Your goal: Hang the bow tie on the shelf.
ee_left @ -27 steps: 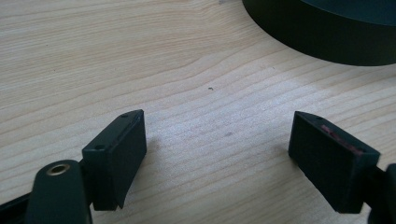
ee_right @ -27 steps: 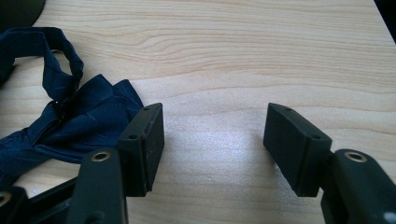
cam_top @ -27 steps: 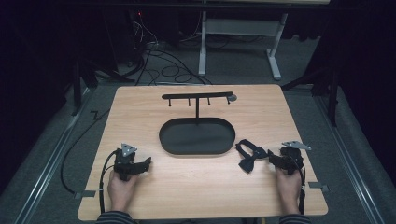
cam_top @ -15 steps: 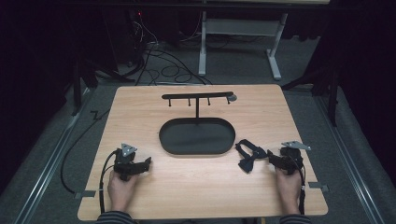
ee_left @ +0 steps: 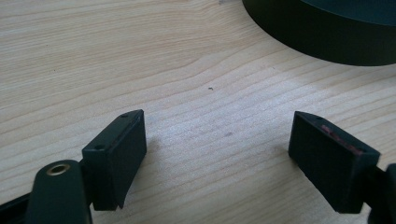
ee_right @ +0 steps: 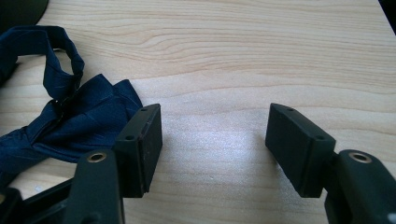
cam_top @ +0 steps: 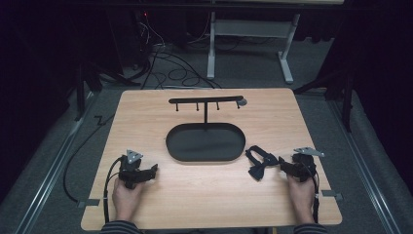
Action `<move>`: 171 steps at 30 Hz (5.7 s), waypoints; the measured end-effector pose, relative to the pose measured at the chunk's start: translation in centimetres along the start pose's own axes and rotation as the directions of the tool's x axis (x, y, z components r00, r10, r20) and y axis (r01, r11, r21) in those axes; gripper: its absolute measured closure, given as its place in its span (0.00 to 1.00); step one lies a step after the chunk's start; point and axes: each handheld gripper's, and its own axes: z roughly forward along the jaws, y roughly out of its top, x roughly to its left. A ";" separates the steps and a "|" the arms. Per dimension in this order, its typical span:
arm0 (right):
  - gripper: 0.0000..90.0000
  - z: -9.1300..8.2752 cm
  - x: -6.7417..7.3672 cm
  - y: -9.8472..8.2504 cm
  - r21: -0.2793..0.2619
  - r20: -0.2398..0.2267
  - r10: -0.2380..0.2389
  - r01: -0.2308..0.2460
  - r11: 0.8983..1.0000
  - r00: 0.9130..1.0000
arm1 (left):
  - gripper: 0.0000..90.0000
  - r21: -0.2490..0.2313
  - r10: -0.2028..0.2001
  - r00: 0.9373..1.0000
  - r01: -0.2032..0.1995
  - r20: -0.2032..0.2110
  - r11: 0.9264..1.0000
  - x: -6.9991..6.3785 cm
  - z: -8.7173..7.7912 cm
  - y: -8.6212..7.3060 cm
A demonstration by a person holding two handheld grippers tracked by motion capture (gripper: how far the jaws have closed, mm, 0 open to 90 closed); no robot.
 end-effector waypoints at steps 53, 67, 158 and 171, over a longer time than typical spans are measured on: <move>0.53 -2.6 1.0 -0.6 -0.110 -0.184 0.023 -0.043 0.993 0.983 | 0.22 -0.001 -0.002 1.000 0.002 -0.001 1.000 0.0 0.0 0.0; 0.58 -2.0 3.0 1.2 -0.106 -0.233 -0.015 -0.010 0.994 0.972 | 0.22 -0.002 -0.002 1.000 0.002 -0.001 1.000 0.0 0.0 0.0; 1.00 -1.9 5.5 5.1 -0.153 -0.349 -0.147 0.099 0.983 0.926 | 0.22 0.000 0.000 1.000 0.000 0.000 1.000 0.0 0.0 0.0; 1.00 -3.6 6.5 6.5 -0.213 -0.371 -0.188 0.114 0.970 0.909 | 0.22 0.000 0.000 1.000 0.000 -0.001 1.000 0.0 0.0 0.0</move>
